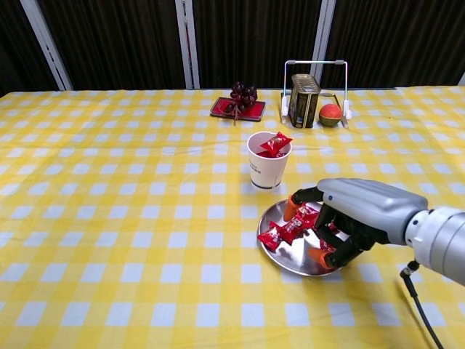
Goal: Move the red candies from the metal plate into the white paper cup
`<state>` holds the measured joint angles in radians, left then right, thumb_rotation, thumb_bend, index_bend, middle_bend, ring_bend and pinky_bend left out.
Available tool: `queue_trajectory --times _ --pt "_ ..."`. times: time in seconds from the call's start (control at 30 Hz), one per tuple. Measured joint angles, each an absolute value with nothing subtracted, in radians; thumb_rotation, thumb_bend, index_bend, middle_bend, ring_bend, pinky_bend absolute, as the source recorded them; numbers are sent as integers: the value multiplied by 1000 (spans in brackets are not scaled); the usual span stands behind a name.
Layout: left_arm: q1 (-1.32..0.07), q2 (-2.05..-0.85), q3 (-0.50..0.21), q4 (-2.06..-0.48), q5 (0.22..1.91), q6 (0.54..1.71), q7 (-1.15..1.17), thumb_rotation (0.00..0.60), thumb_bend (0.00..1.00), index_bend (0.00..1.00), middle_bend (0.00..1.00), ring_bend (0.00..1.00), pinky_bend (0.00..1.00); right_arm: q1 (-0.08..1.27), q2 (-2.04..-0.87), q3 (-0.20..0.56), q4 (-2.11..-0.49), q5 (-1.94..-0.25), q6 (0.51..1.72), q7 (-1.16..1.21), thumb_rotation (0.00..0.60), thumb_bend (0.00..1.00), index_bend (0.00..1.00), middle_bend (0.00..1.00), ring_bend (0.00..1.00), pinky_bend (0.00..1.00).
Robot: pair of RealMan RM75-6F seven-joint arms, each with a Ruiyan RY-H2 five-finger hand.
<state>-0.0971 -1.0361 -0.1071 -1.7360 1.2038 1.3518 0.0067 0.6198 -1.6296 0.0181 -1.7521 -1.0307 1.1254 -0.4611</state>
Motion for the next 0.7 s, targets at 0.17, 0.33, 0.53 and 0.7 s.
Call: queue_trajectory --times 0.17,0.33,0.53,0.7 --pt "-99 -1035 -108 -1735 1201 1348 5 600 41 0 0 0 0 624 -1669 36 -1698 -1015 1104 -456 600 447 316 815 959 1000" --pt "-100 -1034 -109 -1734 1200 1345 5 600 42 0 0 0 0 626 -1698 49 -1646 -1011 1085 -441 600 447 316 815 959 1000" --pt "-100 -1033 -108 -1736 1198 1343 7 600 42 0 0 0 0 625 -1726 66 -1584 -1008 1063 -412 600 446 374 815 959 1000" --pt "-102 -1034 -109 -1736 1196 1342 8 600 42 0 0 0 0 623 -1746 76 -1546 -1009 1048 -394 600 446 468 815 959 1000"
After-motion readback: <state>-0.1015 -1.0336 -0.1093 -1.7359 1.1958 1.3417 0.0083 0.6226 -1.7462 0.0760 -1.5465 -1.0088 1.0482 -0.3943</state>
